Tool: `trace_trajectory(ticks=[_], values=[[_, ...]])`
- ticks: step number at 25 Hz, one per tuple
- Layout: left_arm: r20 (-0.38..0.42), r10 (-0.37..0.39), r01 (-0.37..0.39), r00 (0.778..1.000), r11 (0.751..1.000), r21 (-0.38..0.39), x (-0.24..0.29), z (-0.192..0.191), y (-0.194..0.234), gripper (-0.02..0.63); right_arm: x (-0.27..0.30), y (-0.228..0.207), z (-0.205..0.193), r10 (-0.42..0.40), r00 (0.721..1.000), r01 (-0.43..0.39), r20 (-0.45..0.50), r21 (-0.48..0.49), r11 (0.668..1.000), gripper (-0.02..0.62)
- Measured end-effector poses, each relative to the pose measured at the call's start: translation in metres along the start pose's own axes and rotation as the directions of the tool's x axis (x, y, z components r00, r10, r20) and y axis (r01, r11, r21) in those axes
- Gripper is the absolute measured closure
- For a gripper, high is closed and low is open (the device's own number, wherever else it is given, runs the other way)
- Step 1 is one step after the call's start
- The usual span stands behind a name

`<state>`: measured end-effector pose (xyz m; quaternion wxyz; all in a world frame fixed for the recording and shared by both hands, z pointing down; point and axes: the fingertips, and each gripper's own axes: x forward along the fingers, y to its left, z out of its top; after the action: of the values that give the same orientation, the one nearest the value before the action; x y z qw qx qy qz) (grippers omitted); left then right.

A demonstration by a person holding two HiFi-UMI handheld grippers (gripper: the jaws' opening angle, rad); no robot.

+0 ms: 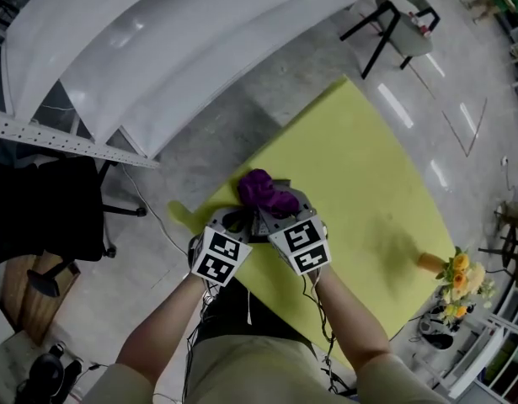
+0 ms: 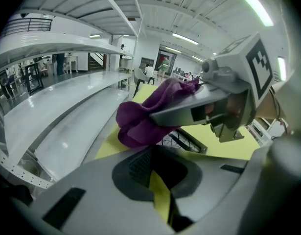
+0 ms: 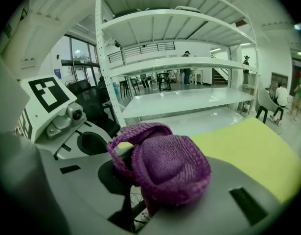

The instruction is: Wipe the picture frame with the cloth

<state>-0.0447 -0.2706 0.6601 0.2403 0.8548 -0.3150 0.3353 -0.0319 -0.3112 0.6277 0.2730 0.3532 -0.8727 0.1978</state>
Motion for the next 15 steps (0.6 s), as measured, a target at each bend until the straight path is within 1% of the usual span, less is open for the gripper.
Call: trace_trajectory(ticks=[6, 10, 15], values=[[0.003, 0.0, -0.001, 1.0, 1.0, 0.022, 0.002, 0.003, -0.002, 0.597, -0.008, -0.023, -0.026, -0.086, 0.991, 0.079, -0.105, -0.064, 0.995, 0.492], [0.0, 0.006, -0.006, 1.0, 1.0, 0.022, 0.003, 0.001, -0.002, 0.597, -0.025, -0.043, -0.039, -0.154, 0.979, 0.146, -0.136, -0.069, 0.987, 0.491], [0.006, 0.01, -0.01, 1.0, 1.0, 0.008, 0.003, 0.0, -0.001, 0.597, -0.046, -0.062, -0.045, -0.226, 0.963, 0.22, -0.149, -0.055, 0.974, 0.488]])
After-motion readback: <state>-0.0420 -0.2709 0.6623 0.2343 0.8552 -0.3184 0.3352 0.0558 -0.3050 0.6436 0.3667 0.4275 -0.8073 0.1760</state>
